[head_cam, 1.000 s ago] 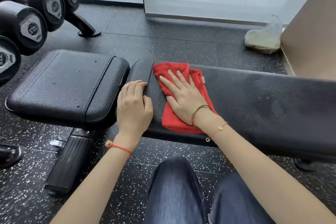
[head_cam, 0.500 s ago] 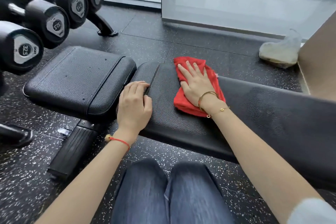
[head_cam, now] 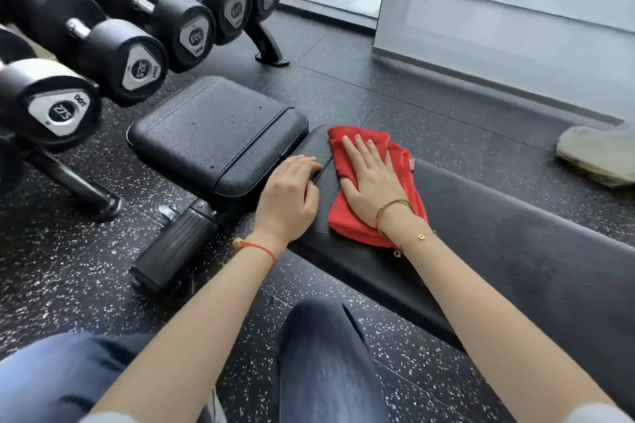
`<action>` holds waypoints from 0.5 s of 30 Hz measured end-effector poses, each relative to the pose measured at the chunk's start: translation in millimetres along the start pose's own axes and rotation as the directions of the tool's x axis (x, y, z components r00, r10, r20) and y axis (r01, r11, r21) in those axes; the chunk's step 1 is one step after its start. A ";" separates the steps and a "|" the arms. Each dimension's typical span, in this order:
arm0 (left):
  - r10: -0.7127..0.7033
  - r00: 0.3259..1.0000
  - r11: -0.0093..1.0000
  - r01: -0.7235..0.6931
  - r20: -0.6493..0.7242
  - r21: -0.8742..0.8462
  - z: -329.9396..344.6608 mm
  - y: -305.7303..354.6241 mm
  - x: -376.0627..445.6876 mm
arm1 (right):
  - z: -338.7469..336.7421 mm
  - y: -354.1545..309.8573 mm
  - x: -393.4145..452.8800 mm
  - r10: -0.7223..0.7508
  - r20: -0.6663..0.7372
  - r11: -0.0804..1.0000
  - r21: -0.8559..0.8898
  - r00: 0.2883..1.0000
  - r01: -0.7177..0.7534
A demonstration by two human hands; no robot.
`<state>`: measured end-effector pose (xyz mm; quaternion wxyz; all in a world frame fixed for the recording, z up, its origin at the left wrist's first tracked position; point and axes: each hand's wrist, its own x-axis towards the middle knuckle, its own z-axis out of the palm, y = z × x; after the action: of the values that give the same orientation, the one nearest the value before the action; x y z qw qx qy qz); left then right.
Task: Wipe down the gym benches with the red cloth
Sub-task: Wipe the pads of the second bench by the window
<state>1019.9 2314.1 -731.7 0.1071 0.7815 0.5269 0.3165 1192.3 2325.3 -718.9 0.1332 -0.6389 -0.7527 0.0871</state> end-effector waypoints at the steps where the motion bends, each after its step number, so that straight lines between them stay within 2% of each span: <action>1: 0.003 1.000 1.000 -0.003 0.004 0.006 -0.2 -0.3 0.7 | 0.8 -4.3 7.4 0.002 0.007 1.000 0.001 1.000 -0.002; 6: 0.005 0.998 0.999 -0.003 -0.064 0.032 -9.7 -6.9 1.9 | 9.0 -40.5 37.1 -0.014 0.035 0.999 -0.034 0.999 0.015; 10: 0.007 0.989 0.990 0.015 -0.150 0.143 -32.9 -47.7 9.2 | 21.3 -70.3 21.8 -0.126 0.049 0.991 -0.046 0.991 0.128; 13: -0.012 0.996 0.963 0.036 -0.091 0.268 -42.0 -80.4 17.1 | 24.6 -74.1 -8.5 -0.217 0.049 0.975 -0.041 0.975 0.219; 15: -0.035 0.998 0.953 0.047 -0.046 0.301 -41.1 -93.8 18.3 | 23.5 -65.9 -22.9 -0.222 0.049 0.974 -0.042 0.974 0.224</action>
<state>928.5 2363.1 -739.8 -0.0174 0.7711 0.5871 0.2457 1126.6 2292.6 -723.4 0.1104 -0.5514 -0.8241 0.0675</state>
